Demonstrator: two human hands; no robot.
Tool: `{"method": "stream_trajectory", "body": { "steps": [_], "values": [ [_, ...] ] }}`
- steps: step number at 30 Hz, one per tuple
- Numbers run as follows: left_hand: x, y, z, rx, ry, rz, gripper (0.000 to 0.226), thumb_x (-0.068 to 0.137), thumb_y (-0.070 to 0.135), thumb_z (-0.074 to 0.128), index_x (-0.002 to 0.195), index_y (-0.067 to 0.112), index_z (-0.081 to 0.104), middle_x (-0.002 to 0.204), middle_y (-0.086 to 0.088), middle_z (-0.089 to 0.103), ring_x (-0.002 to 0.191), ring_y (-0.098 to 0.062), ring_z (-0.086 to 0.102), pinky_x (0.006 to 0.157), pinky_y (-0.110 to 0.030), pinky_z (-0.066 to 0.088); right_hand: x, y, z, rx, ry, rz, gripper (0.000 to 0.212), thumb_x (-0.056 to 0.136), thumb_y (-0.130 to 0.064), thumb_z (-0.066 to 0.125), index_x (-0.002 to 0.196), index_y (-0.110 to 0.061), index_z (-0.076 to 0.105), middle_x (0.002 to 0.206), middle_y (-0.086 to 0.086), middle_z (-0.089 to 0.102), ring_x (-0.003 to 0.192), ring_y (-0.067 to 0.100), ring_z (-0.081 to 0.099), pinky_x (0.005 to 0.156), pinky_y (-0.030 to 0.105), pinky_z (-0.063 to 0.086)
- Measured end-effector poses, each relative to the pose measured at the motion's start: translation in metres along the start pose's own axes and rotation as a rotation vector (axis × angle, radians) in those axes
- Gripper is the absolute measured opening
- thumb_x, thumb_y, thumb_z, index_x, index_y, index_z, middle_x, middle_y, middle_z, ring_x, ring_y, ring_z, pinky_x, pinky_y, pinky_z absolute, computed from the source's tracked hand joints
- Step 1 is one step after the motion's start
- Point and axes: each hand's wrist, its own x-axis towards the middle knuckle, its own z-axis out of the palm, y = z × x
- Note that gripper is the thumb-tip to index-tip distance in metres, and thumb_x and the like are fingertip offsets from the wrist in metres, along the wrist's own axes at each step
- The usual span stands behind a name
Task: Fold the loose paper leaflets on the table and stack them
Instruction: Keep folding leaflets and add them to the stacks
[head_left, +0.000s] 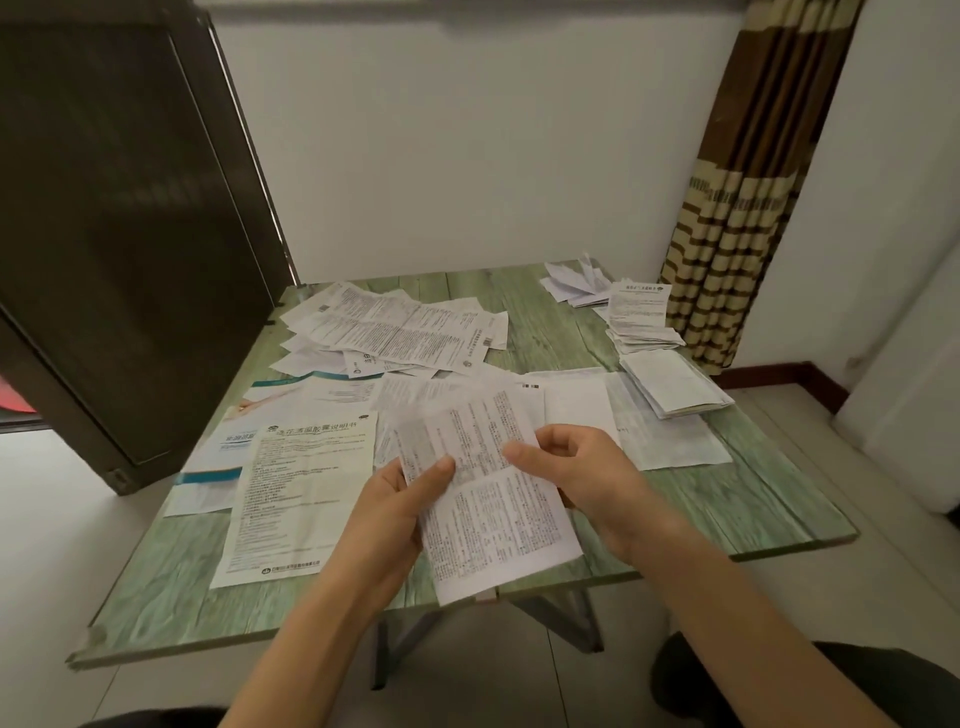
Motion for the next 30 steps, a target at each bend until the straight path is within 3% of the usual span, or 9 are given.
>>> {"method": "stream_trajectory", "body": {
  "steps": [8, 13, 16, 19, 22, 25, 28, 30],
  "values": [
    [-0.003, -0.001, 0.001, 0.112, -0.021, -0.042, 0.019, 0.091, 0.015, 0.053, 0.099, 0.002, 0.065, 0.093, -0.01, 0.074, 0.082, -0.023, 0.072, 0.062, -0.026, 0.058, -0.001, 0.002, -0.006, 0.053, 0.107, -0.104, 0.016, 0.084, -0.016, 0.068, 0.092, -0.002, 0.063, 0.088, 0.005, 0.074, 0.079, 0.016, 0.072, 0.068, 0.026, 0.058],
    [-0.005, 0.005, 0.002, 0.126, -0.019, -0.068, 0.022, 0.096, 0.014, 0.047, 0.099, 0.004, 0.066, 0.091, -0.009, 0.074, 0.083, -0.022, 0.072, 0.063, -0.026, 0.058, -0.004, 0.007, -0.007, 0.136, 0.048, -0.041, 0.011, 0.09, -0.015, 0.059, 0.099, -0.009, 0.063, 0.097, 0.004, 0.073, 0.088, 0.019, 0.071, 0.078, 0.034, 0.058],
    [-0.007, 0.01, 0.002, 0.13, -0.009, -0.081, 0.021, 0.096, 0.006, 0.045, 0.098, 0.005, 0.066, 0.094, -0.008, 0.074, 0.084, -0.022, 0.072, 0.064, -0.028, 0.059, -0.006, 0.01, -0.01, 0.217, -0.05, 0.023, 0.019, 0.093, -0.009, 0.055, 0.109, -0.015, 0.062, 0.102, 0.004, 0.073, 0.092, 0.023, 0.07, 0.078, 0.037, 0.058],
    [-0.009, 0.014, 0.001, 0.126, -0.019, -0.091, 0.028, 0.093, -0.006, 0.039, 0.098, 0.004, 0.065, 0.096, -0.005, 0.074, 0.087, -0.023, 0.071, 0.079, -0.038, 0.056, -0.007, 0.012, -0.016, 0.224, -0.077, 0.025, 0.023, 0.093, -0.004, 0.052, 0.109, -0.014, 0.064, 0.101, 0.004, 0.073, 0.093, 0.023, 0.07, 0.077, 0.035, 0.058],
    [-0.009, 0.014, -0.003, 0.124, 0.0, -0.09, 0.024, 0.095, 0.001, 0.04, 0.1, 0.004, 0.063, 0.094, -0.011, 0.073, 0.085, -0.025, 0.071, 0.077, -0.039, 0.056, -0.007, 0.012, -0.014, 0.212, -0.055, -0.024, 0.022, 0.092, 0.001, 0.051, 0.1, -0.012, 0.067, 0.093, 0.003, 0.074, 0.085, 0.021, 0.07, 0.066, 0.027, 0.056],
    [-0.009, 0.014, 0.0, 0.077, -0.005, -0.116, 0.029, 0.099, 0.021, 0.04, 0.107, 0.006, 0.063, 0.095, -0.019, 0.072, 0.082, -0.031, 0.071, 0.07, -0.04, 0.058, -0.008, 0.014, -0.012, 0.117, 0.012, -0.114, 0.03, 0.088, 0.012, 0.05, 0.072, -0.008, 0.067, 0.079, -0.001, 0.071, 0.077, 0.018, 0.066, 0.054, 0.02, 0.05],
    [-0.009, 0.013, 0.004, -0.005, -0.023, -0.193, 0.041, 0.097, 0.042, 0.035, 0.105, 0.013, 0.063, 0.097, -0.017, 0.072, 0.083, -0.031, 0.071, 0.07, -0.043, 0.057, -0.01, 0.018, -0.011, 0.047, 0.062, -0.228, 0.035, 0.081, 0.02, 0.053, 0.058, -0.005, 0.064, 0.086, -0.004, 0.071, 0.086, 0.014, 0.068, 0.054, 0.02, 0.052],
    [-0.011, 0.012, 0.008, 0.042, -0.039, -0.191, 0.033, 0.096, 0.039, 0.041, 0.108, 0.017, 0.062, 0.1, -0.01, 0.073, 0.087, -0.026, 0.071, 0.066, -0.038, 0.06, -0.012, 0.021, -0.01, 0.018, 0.038, -0.304, 0.035, 0.078, 0.025, 0.052, 0.057, -0.001, 0.062, 0.08, -0.005, 0.07, 0.082, 0.01, 0.069, 0.055, 0.019, 0.052]
  ]
}}
